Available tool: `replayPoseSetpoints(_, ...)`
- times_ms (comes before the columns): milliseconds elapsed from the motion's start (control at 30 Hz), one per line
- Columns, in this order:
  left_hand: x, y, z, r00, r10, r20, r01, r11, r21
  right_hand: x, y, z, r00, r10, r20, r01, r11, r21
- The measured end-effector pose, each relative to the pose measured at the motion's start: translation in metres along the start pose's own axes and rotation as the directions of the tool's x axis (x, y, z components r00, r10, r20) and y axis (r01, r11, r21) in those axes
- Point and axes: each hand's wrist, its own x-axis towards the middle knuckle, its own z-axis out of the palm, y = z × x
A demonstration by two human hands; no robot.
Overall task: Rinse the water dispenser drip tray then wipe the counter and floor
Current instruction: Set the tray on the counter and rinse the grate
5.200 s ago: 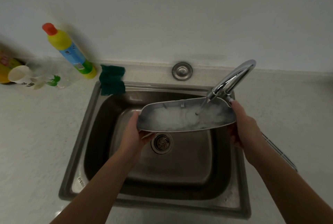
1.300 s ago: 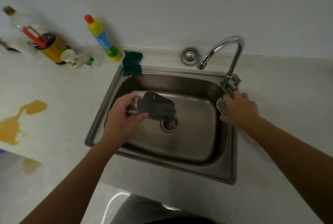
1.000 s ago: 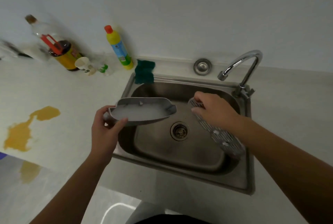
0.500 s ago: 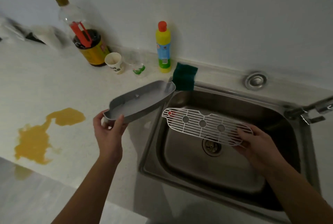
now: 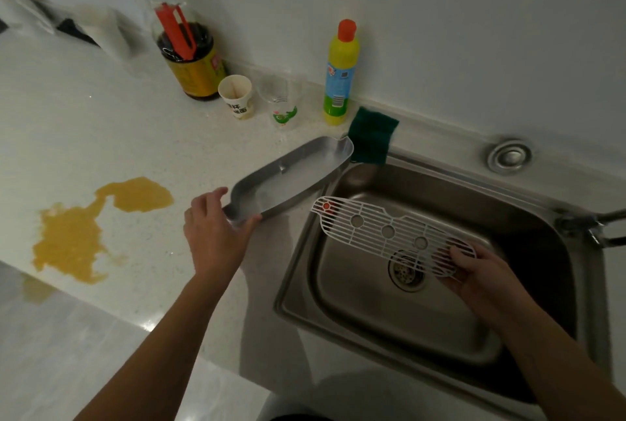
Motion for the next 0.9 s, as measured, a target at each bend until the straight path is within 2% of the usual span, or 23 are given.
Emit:
replayPoseSetpoints(67, -0.014, 0.023, 0.001, 0.991, 0.132, -0.024, -0.133, 0.990, -0.037, -0.001, -0.001, -0.010, 1.000, 0.015, -0.006, -0.015, 1.000, 0.005)
replayPoseSetpoints(100, -0.022, 0.038, 0.005, 0.985, 0.170, 0.006, -0.169, 0.981, -0.095, -0.001, -0.001, -0.017, 1.000, 0.023, -0.011, -0.023, 1.000, 0.006)
replayPoseSetpoints(167, -0.040, 0.070, 0.016, 0.976, 0.178, 0.122, -0.144, 0.959, -0.244, -0.003, -0.004, -0.034, 0.999, 0.034, -0.019, -0.034, 0.999, 0.017)
replayPoseSetpoints(300, -0.068, 0.135, 0.051, 0.929, 0.071, 0.364, 0.085, 0.915, -0.394, -0.013, -0.016, -0.080, 0.999, 0.004, -0.041, -0.002, 0.999, 0.038)
replayPoseSetpoints(433, -0.091, 0.192, 0.081, 0.782, 0.064, 0.620, 0.393, 0.721, -0.570, -0.019, -0.027, -0.130, 0.998, -0.035, -0.058, 0.037, 0.998, 0.047)
replayPoseSetpoints(500, -0.103, 0.214, 0.095, 0.748, 0.085, 0.658, 0.464, 0.642, -0.610, -0.018, -0.031, -0.152, 0.997, -0.046, -0.066, 0.049, 0.998, 0.047)
replayPoseSetpoints(600, -0.118, 0.243, 0.118, 0.731, 0.079, 0.678, 0.505, 0.606, -0.615, -0.017, -0.037, -0.177, 0.992, -0.071, -0.100, 0.074, 0.997, 0.022)
replayPoseSetpoints(700, -0.128, 0.263, 0.136, 0.714, 0.025, 0.700, 0.559, 0.583, -0.590, -0.021, -0.046, -0.198, 0.977, -0.122, -0.176, 0.113, 0.992, -0.063)
replayPoseSetpoints(767, -0.133, 0.272, 0.146, 0.718, 0.014, 0.696, 0.563, 0.575, -0.594, -0.019, -0.056, -0.211, 0.940, -0.205, -0.273, 0.155, 0.969, -0.195)
replayPoseSetpoints(833, -0.135, 0.278, 0.153, 0.725, 0.016, 0.689, 0.557, 0.575, -0.600, -0.012, -0.070, -0.224, 0.877, -0.342, -0.337, 0.201, 0.899, -0.389)
replayPoseSetpoints(900, -0.135, 0.282, 0.158, 0.730, 0.008, 0.684, 0.561, 0.565, -0.605, -0.001, -0.086, -0.231, 0.836, -0.435, -0.334, 0.219, 0.823, -0.525)
